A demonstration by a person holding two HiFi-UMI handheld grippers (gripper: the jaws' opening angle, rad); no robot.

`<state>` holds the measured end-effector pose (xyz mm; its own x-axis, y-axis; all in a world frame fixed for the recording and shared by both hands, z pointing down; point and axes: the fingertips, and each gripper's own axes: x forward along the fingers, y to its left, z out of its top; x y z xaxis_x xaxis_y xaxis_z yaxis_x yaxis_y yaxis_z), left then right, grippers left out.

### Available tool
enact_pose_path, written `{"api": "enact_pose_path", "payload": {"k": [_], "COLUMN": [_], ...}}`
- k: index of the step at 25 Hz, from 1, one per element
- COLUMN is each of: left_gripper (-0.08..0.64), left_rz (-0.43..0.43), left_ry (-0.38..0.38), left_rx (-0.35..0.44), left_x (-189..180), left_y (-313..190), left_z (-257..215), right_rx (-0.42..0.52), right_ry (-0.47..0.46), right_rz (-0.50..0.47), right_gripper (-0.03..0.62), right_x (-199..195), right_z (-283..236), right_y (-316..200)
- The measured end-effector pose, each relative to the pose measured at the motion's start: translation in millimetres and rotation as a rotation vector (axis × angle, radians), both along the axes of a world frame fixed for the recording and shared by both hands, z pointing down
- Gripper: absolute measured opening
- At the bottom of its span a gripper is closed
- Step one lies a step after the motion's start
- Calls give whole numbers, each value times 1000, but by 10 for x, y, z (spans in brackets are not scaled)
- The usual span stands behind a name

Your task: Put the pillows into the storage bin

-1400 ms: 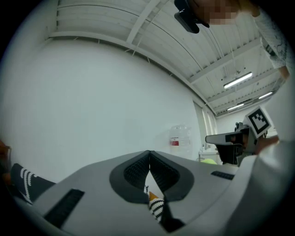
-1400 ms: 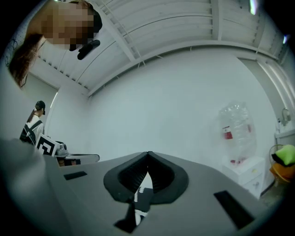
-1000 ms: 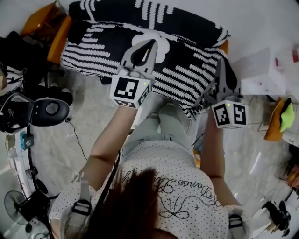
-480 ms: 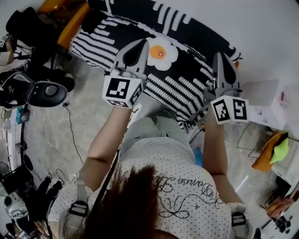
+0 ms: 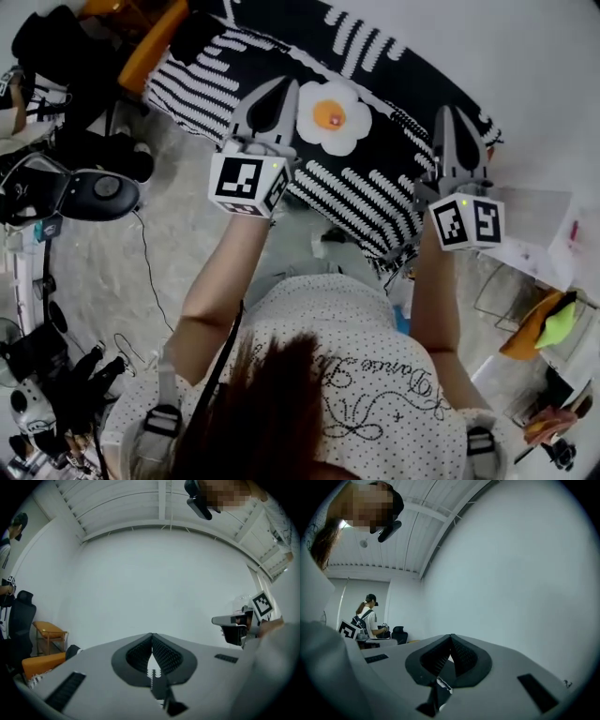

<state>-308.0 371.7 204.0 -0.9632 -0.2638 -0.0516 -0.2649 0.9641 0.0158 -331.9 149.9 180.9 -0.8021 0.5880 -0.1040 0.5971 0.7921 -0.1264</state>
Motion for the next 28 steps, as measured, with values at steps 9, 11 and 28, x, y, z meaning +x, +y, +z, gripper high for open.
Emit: {"api": "enact_pose_path", "payload": {"k": [9, 11, 28], "left_gripper": [3, 3, 3], "left_rz": [202, 235, 245], "left_ry": [18, 23, 251], "left_rx": [-16, -16, 21], "left_x": [-1314, -1603, -2547], "left_y": [401, 498, 749], "left_z": [349, 481, 2087], "right_rx": [-42, -37, -11], "right_ry": [76, 98, 345], "right_rz": [127, 146, 331], "right_gripper": [11, 11, 12], "right_x": [-1078, -1273, -1776], "right_z": [507, 663, 2391], "right_y": [796, 946, 623]}}
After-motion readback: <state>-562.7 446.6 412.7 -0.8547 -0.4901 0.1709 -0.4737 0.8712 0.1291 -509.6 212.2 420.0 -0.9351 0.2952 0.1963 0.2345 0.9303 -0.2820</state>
